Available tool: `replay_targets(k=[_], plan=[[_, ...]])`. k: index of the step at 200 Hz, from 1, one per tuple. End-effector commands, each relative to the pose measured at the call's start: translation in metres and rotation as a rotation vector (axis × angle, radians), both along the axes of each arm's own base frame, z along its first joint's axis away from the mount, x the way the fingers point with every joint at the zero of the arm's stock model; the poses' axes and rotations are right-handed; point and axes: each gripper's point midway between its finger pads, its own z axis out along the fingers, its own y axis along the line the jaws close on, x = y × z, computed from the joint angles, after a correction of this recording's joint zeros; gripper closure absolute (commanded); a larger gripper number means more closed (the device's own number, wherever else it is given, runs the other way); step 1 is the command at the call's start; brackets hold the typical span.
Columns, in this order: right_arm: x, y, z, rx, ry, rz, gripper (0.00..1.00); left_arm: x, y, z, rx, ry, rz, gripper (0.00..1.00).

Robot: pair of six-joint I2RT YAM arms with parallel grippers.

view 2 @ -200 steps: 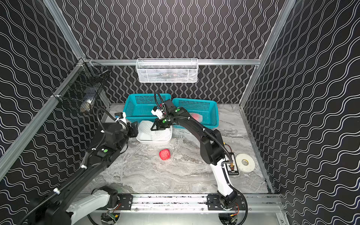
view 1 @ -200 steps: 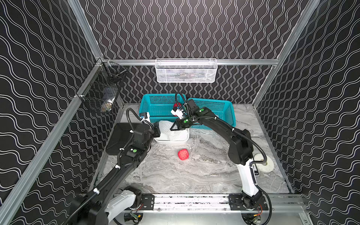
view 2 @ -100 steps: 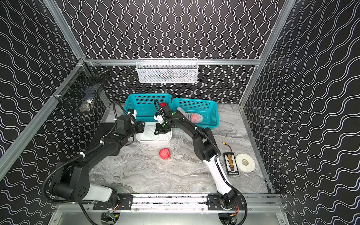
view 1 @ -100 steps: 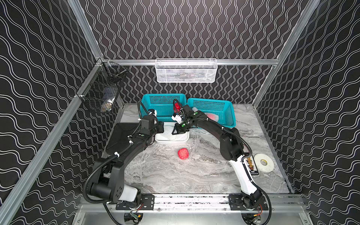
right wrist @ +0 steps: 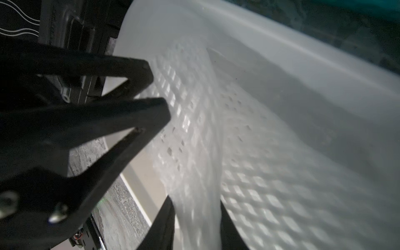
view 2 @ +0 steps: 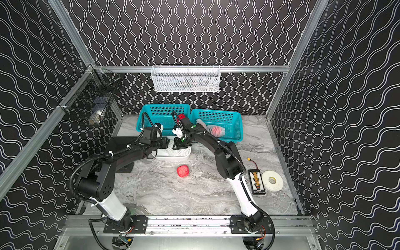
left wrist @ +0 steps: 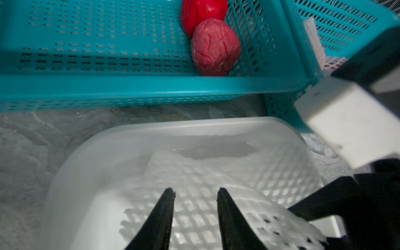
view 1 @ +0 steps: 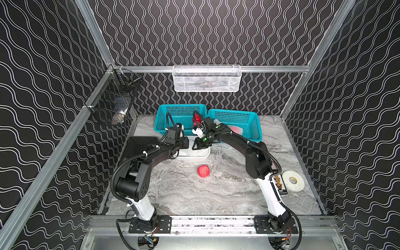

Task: Remove foam nets from apples
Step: Place the foam net into the storage box.

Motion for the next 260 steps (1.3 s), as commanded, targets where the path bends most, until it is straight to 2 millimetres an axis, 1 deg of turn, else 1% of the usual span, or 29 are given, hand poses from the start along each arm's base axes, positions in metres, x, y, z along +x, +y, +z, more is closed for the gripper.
replay_targets(k=[1, 16, 36, 53, 65, 76, 86, 93, 97, 99, 102, 112, 116, 120, 121, 124, 139, 150, 157, 166, 168, 172, 182, 186, 192, 194, 223, 246, 260], plan=[[0.005, 0.006, 0.015, 0.035, -0.042, 0.009, 0.69, -0.005, -0.005, -0.013, 0.019, 0.042, -0.028, 0.63], [0.006, 0.007, 0.016, 0.038, -0.043, 0.009, 0.68, -0.007, -0.002, -0.022, 0.036, 0.069, -0.017, 0.64], [0.005, 0.007, 0.019, 0.043, -0.048, 0.015, 0.62, -0.006, -0.001, -0.030, 0.055, 0.086, -0.018, 0.65], [0.002, 0.007, 0.028, 0.060, -0.066, 0.027, 0.57, -0.005, 0.000, -0.033, 0.057, 0.087, -0.016, 0.65], [0.002, 0.006, 0.040, 0.076, -0.096, 0.027, 0.53, -0.005, 0.000, -0.035, 0.063, 0.091, -0.015, 0.65], [0.000, 0.006, 0.059, 0.111, -0.143, 0.035, 0.48, -0.005, 0.001, -0.035, 0.067, 0.092, -0.015, 0.65], [0.000, 0.005, 0.071, 0.132, -0.181, 0.032, 0.43, -0.005, 0.001, -0.037, 0.070, 0.098, -0.014, 0.64], [-0.001, 0.003, 0.081, 0.150, -0.210, 0.028, 0.39, -0.005, 0.001, -0.038, 0.071, 0.101, -0.015, 0.64], [-0.001, 0.002, 0.091, 0.166, -0.237, 0.026, 0.36, -0.004, 0.001, -0.038, 0.070, 0.099, -0.014, 0.64], [-0.001, 0.001, 0.091, 0.166, -0.239, 0.024, 0.36, -0.004, 0.001, -0.038, 0.070, 0.100, -0.015, 0.64], [-0.002, 0.000, 0.099, 0.178, -0.259, 0.023, 0.34, -0.005, 0.001, -0.039, 0.069, 0.101, -0.014, 0.64], [-0.004, -0.004, 0.113, 0.193, -0.295, 0.015, 0.28, -0.005, 0.002, -0.040, 0.070, 0.103, -0.012, 0.64], [-0.005, -0.006, 0.118, 0.199, -0.308, 0.009, 0.27, -0.005, 0.001, -0.040, 0.071, 0.104, -0.014, 0.64], [-0.005, -0.007, 0.116, 0.196, -0.310, 0.004, 0.26, -0.005, 0.001, -0.041, 0.070, 0.106, -0.012, 0.64], [-0.006, -0.008, 0.124, 0.205, -0.321, 0.003, 0.26, -0.005, 0.002, -0.042, 0.070, 0.107, -0.011, 0.64], [-0.008, -0.010, 0.134, 0.215, -0.341, 0.001, 0.26, -0.005, 0.001, -0.042, 0.070, 0.108, -0.013, 0.64], [-0.016, -0.020, 0.155, 0.241, -0.393, -0.020, 0.25, -0.005, -0.002, -0.043, 0.061, 0.114, -0.025, 0.63], [-0.023, -0.030, 0.166, 0.272, -0.435, -0.048, 0.23, -0.006, -0.005, -0.047, 0.057, 0.130, -0.034, 0.61], [-0.027, -0.037, 0.178, 0.309, -0.484, -0.075, 0.22, -0.006, -0.006, -0.048, 0.060, 0.135, -0.035, 0.61], [-0.035, -0.048, 0.179, 0.340, -0.531, -0.110, 0.21, -0.006, -0.006, -0.049, 0.063, 0.138, -0.032, 0.60], [-0.036, -0.050, 0.176, 0.344, -0.537, -0.114, 0.21, -0.006, -0.006, -0.049, 0.065, 0.139, -0.032, 0.60], [-0.040, -0.056, 0.180, 0.361, -0.568, -0.127, 0.21, -0.005, -0.006, -0.049, 0.066, 0.136, -0.030, 0.60], [-0.048, -0.069, 0.176, 0.388, -0.625, -0.160, 0.19, -0.005, -0.006, -0.049, 0.069, 0.133, -0.025, 0.60], [-0.053, -0.076, 0.166, 0.385, -0.634, -0.175, 0.18, -0.005, -0.006, -0.050, 0.072, 0.135, -0.023, 0.60], [-0.057, -0.084, 0.161, 0.391, -0.655, -0.199, 0.18, -0.004, -0.006, -0.052, 0.077, 0.141, -0.023, 0.60], [-0.058, -0.087, 0.156, 0.388, -0.658, -0.204, 0.18, -0.004, -0.006, -0.052, 0.078, 0.142, -0.023, 0.60], [-0.086, -0.119, 0.135, 0.394, -0.723, -0.244, 0.17, -0.004, -0.005, -0.058, 0.102, 0.170, -0.018, 0.59], [-0.106, -0.139, 0.123, 0.391, -0.759, -0.245, 0.17, -0.003, -0.004, -0.046, 0.112, 0.138, -0.009, 0.57], [-0.113, -0.148, 0.116, 0.375, -0.771, -0.256, 0.16, -0.001, -0.005, -0.036, 0.109, 0.115, -0.003, 0.52]])
